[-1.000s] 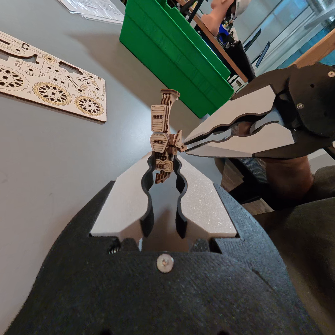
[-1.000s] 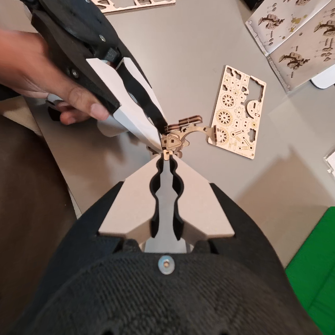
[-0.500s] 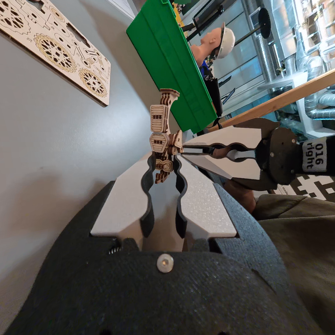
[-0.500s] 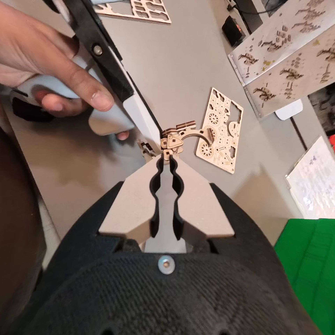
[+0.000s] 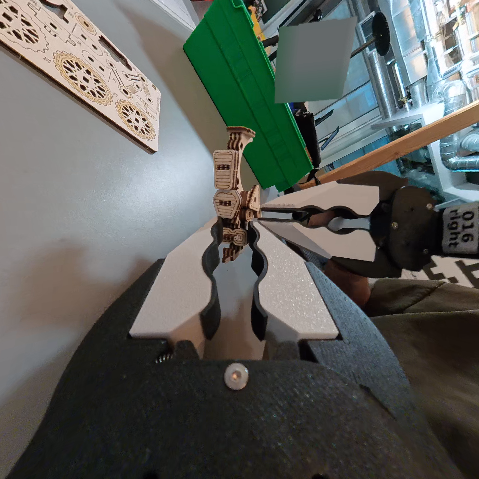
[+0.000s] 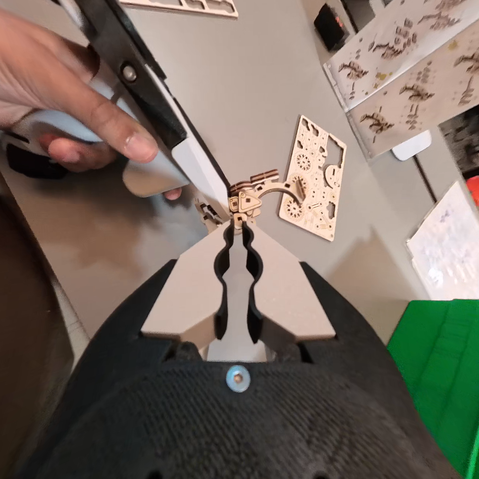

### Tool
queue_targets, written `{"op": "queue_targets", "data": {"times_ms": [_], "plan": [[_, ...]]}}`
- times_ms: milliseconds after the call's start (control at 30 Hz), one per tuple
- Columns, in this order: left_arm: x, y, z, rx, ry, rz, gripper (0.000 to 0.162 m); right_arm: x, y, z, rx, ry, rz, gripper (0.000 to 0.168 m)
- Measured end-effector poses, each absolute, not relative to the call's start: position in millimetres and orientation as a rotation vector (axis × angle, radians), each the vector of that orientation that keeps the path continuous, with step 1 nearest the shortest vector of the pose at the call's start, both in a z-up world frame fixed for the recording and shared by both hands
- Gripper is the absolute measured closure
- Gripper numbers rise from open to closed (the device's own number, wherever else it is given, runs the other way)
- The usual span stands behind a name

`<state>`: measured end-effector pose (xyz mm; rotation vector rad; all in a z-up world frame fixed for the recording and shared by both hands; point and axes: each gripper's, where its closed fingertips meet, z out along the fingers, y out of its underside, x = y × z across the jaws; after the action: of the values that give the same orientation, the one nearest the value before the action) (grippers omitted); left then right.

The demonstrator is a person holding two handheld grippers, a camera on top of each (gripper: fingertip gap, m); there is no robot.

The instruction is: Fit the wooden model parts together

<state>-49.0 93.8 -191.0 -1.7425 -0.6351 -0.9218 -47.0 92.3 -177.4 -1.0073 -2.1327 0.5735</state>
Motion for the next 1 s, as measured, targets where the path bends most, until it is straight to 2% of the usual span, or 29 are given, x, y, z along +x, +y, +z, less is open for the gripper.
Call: {"op": "queue_targets", "data": {"times_ms": [167, 333, 700, 1000], "plan": [[-46.4, 95.6, -193.5, -1.845, -0.505, -0.700, 0.145, -41.2, 94.7, -180.5, -1.137, -2.181, 0.589, 0.164], [-49.0, 95.1, -193.0, -1.886, -0.450, -0.570, 0.145, -42.3, 94.7, -181.9, -1.051, -2.193, 0.582, 0.164], [-47.3, 94.4, -192.9, -1.734, -0.676, -0.958, 0.145, -46.4, 93.5, -180.6, -1.173, -2.142, 0.671, 0.164], [-47.4, 94.7, -195.1, -1.746, -0.684, -0.949, 0.144, -47.4, 94.2, -183.1, -1.094, -2.159, 0.595, 0.164]]}}
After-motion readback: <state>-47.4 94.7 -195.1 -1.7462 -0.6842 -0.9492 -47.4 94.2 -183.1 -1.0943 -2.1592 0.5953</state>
